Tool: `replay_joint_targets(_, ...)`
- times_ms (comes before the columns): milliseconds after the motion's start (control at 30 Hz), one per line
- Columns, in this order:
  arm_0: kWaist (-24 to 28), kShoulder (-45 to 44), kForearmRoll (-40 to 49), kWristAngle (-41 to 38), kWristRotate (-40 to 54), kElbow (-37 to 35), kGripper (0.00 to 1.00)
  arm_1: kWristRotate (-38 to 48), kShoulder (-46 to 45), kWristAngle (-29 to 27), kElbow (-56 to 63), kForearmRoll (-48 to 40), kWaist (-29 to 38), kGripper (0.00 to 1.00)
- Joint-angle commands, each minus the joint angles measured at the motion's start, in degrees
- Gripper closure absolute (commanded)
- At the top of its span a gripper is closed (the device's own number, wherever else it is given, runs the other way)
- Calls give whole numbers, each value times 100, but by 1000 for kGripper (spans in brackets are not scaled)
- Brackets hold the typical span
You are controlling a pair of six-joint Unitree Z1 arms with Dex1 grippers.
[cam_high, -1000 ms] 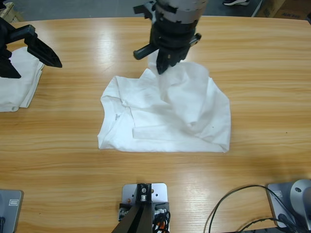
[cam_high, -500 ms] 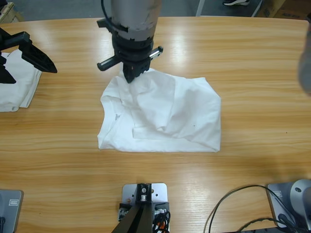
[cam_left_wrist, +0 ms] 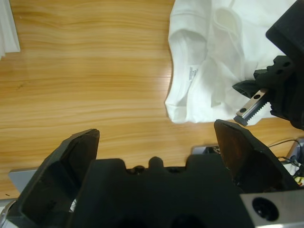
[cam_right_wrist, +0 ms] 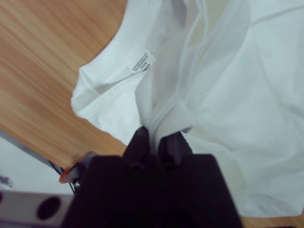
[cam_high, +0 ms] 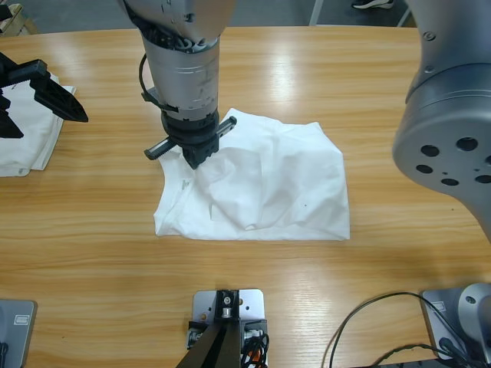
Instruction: Fold clothes
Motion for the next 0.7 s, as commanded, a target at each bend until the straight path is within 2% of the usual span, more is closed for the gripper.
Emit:
replay_joint_targets(33, 61, -50, -17, 79, 42, 223, 50, 185, 730, 154, -2313, 772, 64, 0)
replay_joint_targets(267, 61, -41, -126, 79, 24, 344, 50, 220, 593, 338, -3072, 666, 22, 0)
replay_joint_targets(467, 61, -32, -332, 70, 15, 485, 50, 62, -525, 502, -3144, 529, -133, 0)
replay_joint_targets(633, 61, 5, -439, 40, 35, 488, 54, 137, -1550, 64, -3093, 1197, -375, 0)
replay_joint_targets(700, 61, 47, -462, 10, 209, 481, 64, -79, -1921, -198, -2594, 1254, -463, 4)
